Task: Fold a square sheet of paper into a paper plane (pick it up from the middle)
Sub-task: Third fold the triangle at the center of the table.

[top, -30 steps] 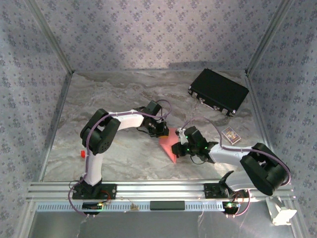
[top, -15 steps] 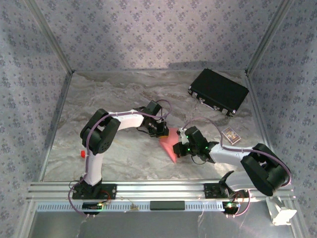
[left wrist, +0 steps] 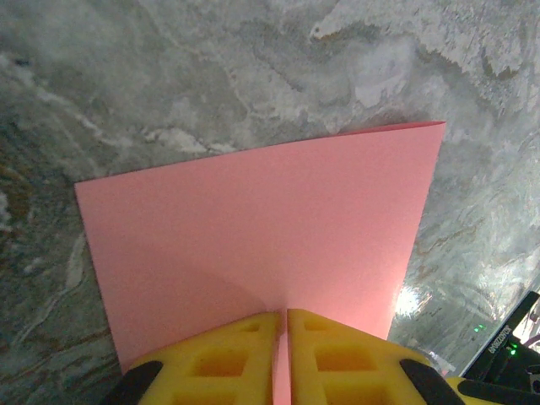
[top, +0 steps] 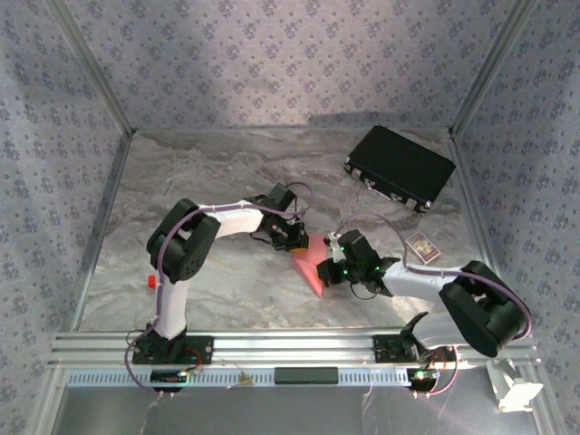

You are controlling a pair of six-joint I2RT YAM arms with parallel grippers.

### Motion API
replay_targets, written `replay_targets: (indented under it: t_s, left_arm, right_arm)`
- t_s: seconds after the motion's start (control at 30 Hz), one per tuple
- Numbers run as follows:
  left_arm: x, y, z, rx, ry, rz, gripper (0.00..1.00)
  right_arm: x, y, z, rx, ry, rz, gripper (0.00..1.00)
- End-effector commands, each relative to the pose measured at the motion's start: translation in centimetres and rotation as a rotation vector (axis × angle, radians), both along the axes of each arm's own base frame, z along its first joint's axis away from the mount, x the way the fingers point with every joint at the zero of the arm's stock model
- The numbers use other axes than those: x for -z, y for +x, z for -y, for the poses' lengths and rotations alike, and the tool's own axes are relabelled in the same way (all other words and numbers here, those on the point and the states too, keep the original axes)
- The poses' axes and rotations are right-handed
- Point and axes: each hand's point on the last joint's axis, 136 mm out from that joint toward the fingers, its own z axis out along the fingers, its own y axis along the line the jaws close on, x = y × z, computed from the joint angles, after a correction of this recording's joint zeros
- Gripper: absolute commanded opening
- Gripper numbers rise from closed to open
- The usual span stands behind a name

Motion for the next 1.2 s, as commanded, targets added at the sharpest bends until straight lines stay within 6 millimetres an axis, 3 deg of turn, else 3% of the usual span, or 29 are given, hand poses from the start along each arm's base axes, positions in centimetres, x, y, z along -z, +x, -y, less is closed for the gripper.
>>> replay_targets:
  t_s: [0.0, 1.17]
  left_arm:
    - [1.88, -1.16, -1.63, -0.007, 0.088, -0.037, 0.12]
    - [2.17, -1.43, -1.54, -0.001, 0.088, -0.042, 0.11]
  right_arm:
    - [-0.03, 0.38, -0.03, -0.005, -0.018, -0.002, 0.00]
    - [0.46, 0.63, -0.09, -0.001, -0.029, -0.020, 0.00]
